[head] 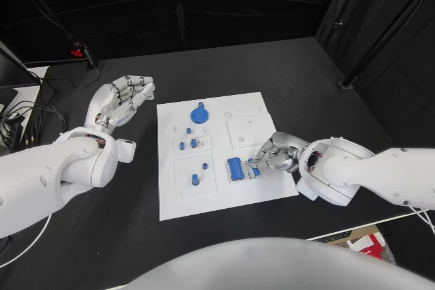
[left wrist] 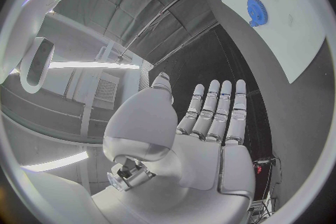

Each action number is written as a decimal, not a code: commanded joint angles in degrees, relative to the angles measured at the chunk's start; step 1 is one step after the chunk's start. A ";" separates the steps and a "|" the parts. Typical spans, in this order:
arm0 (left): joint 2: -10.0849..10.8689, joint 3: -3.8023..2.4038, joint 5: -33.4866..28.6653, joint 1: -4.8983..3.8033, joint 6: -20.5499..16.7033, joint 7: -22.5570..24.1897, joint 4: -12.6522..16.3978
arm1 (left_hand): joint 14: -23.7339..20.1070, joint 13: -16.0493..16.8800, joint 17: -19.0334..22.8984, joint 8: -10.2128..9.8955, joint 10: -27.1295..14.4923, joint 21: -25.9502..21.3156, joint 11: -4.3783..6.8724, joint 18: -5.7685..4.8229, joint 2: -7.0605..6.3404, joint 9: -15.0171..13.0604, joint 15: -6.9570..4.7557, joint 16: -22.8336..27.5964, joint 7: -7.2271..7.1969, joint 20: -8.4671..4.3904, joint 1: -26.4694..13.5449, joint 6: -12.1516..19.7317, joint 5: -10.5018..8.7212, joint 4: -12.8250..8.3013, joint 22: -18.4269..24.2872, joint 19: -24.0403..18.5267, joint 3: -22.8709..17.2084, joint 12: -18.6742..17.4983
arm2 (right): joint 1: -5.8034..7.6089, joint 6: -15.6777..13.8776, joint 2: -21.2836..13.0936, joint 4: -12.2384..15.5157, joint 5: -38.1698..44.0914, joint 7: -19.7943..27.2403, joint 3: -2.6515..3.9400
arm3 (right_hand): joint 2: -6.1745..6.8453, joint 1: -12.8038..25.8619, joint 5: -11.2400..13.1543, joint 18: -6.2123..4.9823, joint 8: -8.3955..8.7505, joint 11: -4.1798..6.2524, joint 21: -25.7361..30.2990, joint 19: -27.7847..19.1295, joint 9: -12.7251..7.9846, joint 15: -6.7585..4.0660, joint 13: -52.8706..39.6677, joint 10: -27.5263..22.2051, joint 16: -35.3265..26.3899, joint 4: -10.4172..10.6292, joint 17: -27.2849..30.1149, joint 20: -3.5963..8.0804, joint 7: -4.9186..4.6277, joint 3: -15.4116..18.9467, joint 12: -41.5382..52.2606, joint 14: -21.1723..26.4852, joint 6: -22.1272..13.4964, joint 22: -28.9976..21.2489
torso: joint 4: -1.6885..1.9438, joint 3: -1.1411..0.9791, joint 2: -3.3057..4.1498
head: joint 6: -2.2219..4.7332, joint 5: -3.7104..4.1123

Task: Assemble the parts on the task board

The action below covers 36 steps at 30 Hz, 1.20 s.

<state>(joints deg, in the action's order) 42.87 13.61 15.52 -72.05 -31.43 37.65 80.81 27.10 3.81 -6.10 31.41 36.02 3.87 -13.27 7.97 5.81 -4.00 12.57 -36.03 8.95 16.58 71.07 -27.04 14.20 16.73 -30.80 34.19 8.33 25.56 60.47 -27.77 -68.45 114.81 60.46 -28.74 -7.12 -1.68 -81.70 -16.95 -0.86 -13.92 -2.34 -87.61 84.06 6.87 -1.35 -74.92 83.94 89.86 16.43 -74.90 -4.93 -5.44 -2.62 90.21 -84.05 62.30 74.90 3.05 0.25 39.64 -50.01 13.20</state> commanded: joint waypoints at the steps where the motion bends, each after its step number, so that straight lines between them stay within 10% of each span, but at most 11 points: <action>1: 0.05 -0.05 -0.03 -0.08 0.43 0.36 0.11 | -0.39 -0.07 0.09 0.21 -0.42 0.18 -0.16 -0.19 0.53 0.09 -0.17 -0.35 6.89 -0.03 0.11 0.47 0.20 -0.07 0.08 0.39 0.32 0.40 | 0.06 1.67 0.24 0.02 4.16 -2.35 0.01 | 0.03 0.28 -0.25 0.12 0.15 0.49 0.19 4.46 0.11 -0.33 -15.08 6.06 0.14 -0.20 -15.10 0.26 -0.10 0.19 -0.21 -5.95 0.50 14.10 | -0.02 0.00 0.01 | 0.01 -0.09; 36: -0.09 -0.05 -0.03 -0.08 0.51 0.39 0.02 | -0.41 -0.07 0.16 0.24 -0.45 0.18 -0.17 -0.19 0.57 0.10 -0.17 -0.40 6.89 -0.03 0.13 0.52 0.24 -0.04 0.11 0.39 0.39 0.44 | 0.05 6.02 2.53 -1.27 7.61 -5.01 0.01 | -1.57 4.10 1.89 0.05 1.92 0.49 0.46 4.32 0.07 -0.56 -15.08 6.06 0.14 0.14 -15.10 0.49 -0.18 3.00 -0.21 -5.95 1.24 14.00 | 0.00 -0.01 -0.02 | 0.01 -0.44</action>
<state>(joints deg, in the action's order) 42.85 13.61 15.52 -72.05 -31.33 37.65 80.79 27.10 3.82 -6.00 31.41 35.81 3.87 -13.49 7.97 5.81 -3.96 12.58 -36.25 9.15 16.58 71.07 -26.83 14.20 16.73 -30.74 34.19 8.33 25.79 60.48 -22.55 -66.10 113.39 67.69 -33.90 -7.12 -3.27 -78.16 -15.38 -0.86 -12.22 -2.14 -87.36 84.05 7.02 -1.55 -74.93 84.14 89.86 16.64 -74.90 -4.93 -5.23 0.01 90.22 -83.84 63.72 74.90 3.03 0.25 39.64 -50.01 12.77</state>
